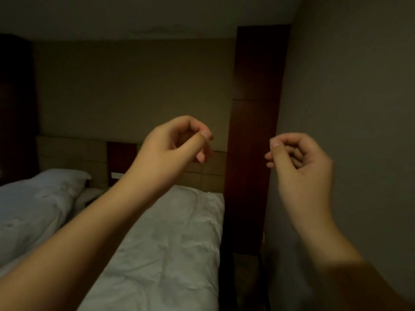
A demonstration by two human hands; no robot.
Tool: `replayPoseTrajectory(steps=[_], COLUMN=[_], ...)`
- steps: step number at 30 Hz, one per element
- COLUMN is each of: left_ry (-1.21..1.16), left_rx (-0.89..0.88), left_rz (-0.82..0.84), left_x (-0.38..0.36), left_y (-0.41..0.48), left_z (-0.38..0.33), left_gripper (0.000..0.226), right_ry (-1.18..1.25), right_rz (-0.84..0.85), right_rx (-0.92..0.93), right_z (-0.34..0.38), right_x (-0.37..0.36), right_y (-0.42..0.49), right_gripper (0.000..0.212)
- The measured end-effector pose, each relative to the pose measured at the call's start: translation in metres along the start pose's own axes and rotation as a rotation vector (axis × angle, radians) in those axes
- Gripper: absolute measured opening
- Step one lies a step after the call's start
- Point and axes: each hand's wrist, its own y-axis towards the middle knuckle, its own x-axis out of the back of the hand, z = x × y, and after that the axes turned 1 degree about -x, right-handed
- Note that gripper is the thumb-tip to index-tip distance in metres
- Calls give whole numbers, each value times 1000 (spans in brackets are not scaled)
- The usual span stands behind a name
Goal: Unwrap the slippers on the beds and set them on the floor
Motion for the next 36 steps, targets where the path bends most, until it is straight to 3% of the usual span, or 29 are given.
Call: replayPoseTrajectory(steps=[5, 9, 12, 16, 21, 27, 33, 36], left_ry=[30, 100, 148, 288, 404, 359, 252, 228], left_rx=[-5, 12, 81, 228, 357, 488, 660, 840], left_rz=[-23, -111, -202, -415, -500, -470, -359, -292], left_x=[79, 179, 278, 403, 501, 541, 559, 562], left_y=[-33, -78, -124, -193, -240, -250, -243, -263], left_z=[-11, -13, -14, -15, 1, 101, 256, 342], left_gripper=[12, 12, 11, 16, 16, 16, 22, 27], right_ry=[11, 120, 258, 353, 426, 385, 304, 177], right_rz=[93, 127, 230, 470, 577, 636, 665, 724], right_rx=[-22, -43, -72, -76, -50, -182, -413, -541], right_z=[55, 104, 146, 208, 242, 187, 68, 4], right_x=[-55, -144, -239, -357, -446, -517, -589, -623], right_y=[-39, -85, -135, -212, -270, -306, -349, -395], right_gripper=[15, 14, 20, 10, 6, 5, 20, 12])
